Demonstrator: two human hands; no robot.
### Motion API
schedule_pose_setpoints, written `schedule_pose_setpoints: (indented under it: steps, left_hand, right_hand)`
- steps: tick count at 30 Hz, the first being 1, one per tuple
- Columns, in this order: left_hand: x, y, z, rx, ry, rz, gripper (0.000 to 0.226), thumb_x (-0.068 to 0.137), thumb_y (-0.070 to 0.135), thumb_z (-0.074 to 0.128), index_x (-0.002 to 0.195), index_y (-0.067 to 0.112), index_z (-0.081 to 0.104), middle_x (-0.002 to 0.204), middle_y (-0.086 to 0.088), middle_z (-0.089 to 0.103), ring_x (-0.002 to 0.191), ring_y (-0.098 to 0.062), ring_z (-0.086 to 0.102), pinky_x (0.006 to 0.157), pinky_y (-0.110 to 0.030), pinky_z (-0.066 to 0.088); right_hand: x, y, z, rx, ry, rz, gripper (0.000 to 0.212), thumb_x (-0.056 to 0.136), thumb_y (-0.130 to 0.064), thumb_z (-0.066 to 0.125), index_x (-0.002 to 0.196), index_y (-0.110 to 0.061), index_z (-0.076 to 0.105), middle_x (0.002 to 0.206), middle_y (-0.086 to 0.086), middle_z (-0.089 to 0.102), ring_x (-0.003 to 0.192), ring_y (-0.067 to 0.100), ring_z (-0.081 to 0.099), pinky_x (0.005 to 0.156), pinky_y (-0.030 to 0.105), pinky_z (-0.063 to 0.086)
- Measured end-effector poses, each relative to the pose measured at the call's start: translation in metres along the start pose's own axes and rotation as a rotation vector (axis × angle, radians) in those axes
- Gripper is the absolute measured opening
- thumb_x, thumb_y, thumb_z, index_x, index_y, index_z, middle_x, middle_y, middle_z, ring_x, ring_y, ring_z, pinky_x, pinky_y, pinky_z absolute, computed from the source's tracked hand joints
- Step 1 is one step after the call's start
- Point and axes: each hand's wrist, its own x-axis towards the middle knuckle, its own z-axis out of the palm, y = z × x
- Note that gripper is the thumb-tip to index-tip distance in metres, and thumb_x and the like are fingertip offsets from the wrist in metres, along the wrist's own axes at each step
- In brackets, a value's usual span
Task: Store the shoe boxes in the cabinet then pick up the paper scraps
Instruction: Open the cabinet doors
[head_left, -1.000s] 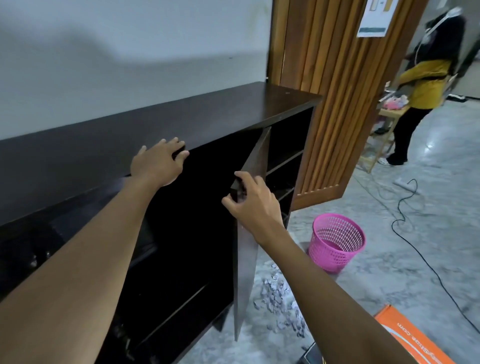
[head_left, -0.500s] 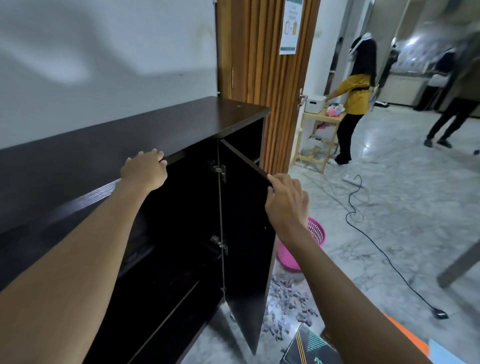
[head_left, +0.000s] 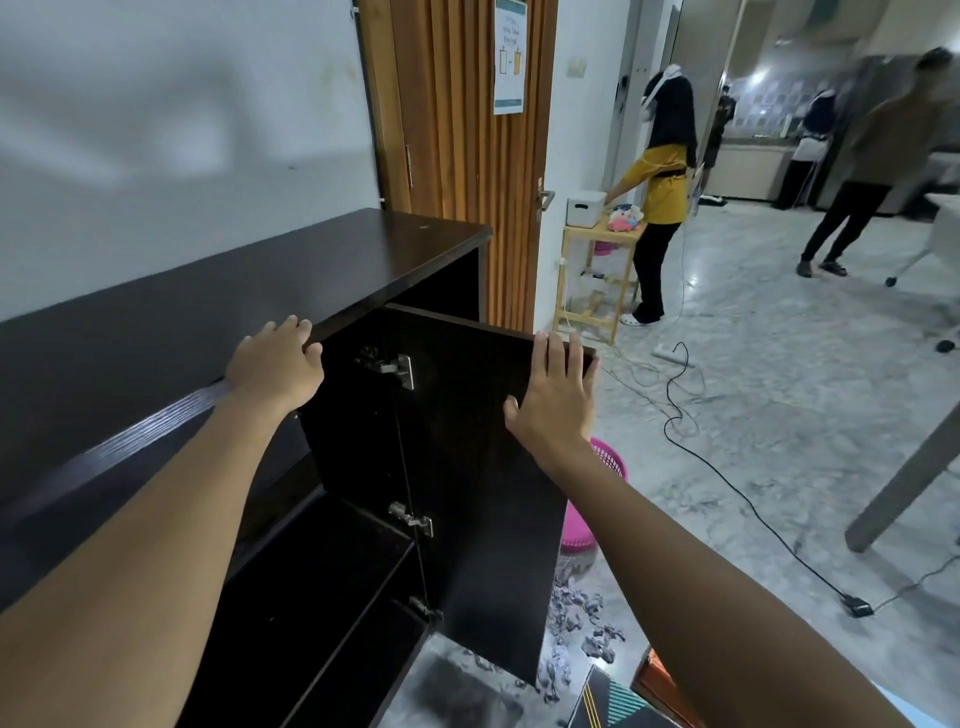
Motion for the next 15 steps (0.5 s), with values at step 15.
schedule_pose_setpoints:
  steps: [15]
  left_hand:
    - [0.003,0.001,0.011,0.002,0.112,-0.009,0.050,0.101,0.030,0.039,0.145,0.008,0.041,0.151,-0.008,0.042,0.137,-0.030,0.040,0.111,-0.050,0.030]
  right_hand:
    - [0.007,0.023,0.013,0.170,0.065,-0.114,0.078,0.088,-0.043,0.057,0.153,-0.011,0.028,0.161,0.010,0.021,0.152,0.029,0.002,0.119,0.050,0.000]
